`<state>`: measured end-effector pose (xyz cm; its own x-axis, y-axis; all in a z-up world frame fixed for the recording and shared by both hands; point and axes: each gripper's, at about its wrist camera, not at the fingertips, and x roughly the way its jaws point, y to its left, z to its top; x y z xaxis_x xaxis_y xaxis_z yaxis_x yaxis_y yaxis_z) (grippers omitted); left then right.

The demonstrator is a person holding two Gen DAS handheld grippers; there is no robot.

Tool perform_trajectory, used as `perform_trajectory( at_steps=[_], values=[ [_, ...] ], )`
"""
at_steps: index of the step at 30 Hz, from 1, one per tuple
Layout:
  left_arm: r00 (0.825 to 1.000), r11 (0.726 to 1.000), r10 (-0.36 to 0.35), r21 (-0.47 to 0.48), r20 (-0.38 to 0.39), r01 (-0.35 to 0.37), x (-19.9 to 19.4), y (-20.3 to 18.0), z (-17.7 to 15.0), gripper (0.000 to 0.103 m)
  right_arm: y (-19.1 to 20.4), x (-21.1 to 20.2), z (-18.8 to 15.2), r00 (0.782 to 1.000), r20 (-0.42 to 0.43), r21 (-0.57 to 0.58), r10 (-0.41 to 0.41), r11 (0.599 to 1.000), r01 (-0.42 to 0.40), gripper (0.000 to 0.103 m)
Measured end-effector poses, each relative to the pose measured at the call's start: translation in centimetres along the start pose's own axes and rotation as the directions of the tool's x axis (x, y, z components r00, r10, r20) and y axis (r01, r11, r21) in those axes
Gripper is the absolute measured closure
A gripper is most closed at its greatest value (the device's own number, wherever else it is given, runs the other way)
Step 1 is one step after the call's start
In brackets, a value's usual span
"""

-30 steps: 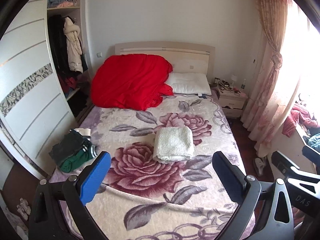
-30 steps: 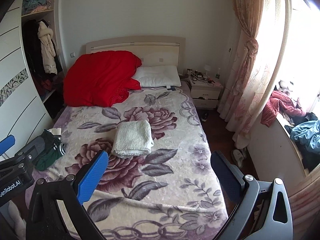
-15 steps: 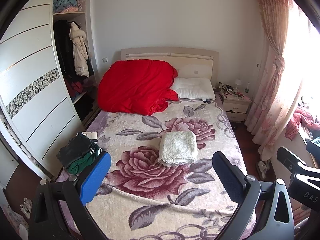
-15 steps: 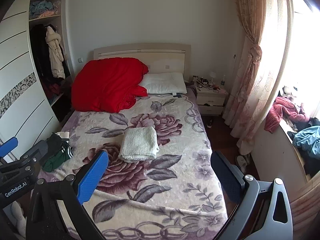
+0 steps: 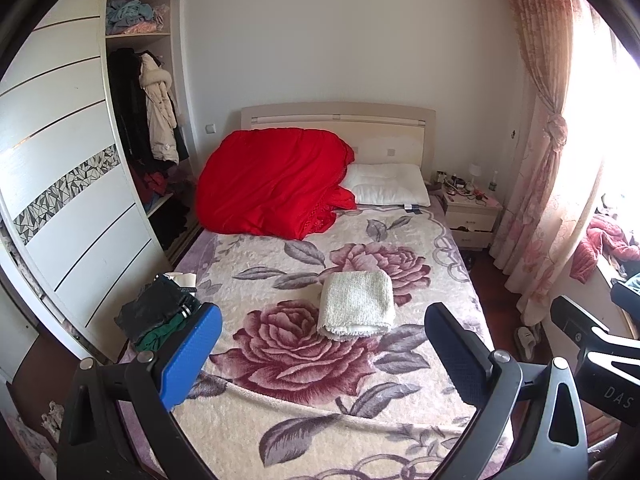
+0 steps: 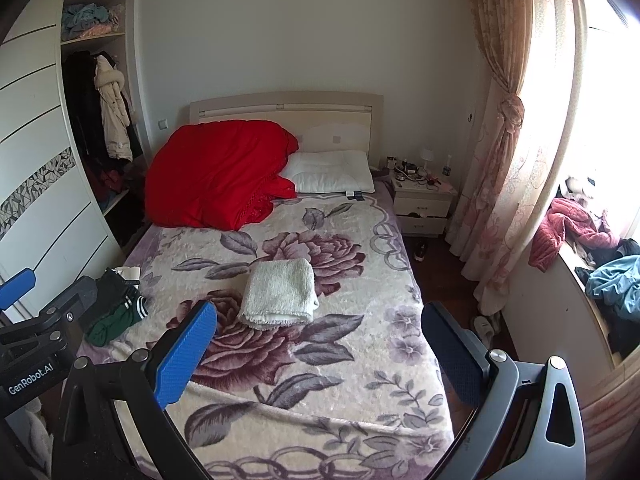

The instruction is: Fold large clothes

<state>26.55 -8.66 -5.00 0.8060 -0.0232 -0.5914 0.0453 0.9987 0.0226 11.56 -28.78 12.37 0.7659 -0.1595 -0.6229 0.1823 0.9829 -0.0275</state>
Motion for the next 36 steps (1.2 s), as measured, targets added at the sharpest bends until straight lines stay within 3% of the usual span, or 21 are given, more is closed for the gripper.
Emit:
perform_trajectory(
  at_steps=[36],
  values=[
    [1.000, 1.000, -0.024, -0.010, 0.019, 0.024, -2.0, -0.5, 0.3, 0.000, 0.2, 0.1, 0.7, 1.000, 0.012, -0.005, 0.004, 1.000, -0.004, 0.000]
  ],
)
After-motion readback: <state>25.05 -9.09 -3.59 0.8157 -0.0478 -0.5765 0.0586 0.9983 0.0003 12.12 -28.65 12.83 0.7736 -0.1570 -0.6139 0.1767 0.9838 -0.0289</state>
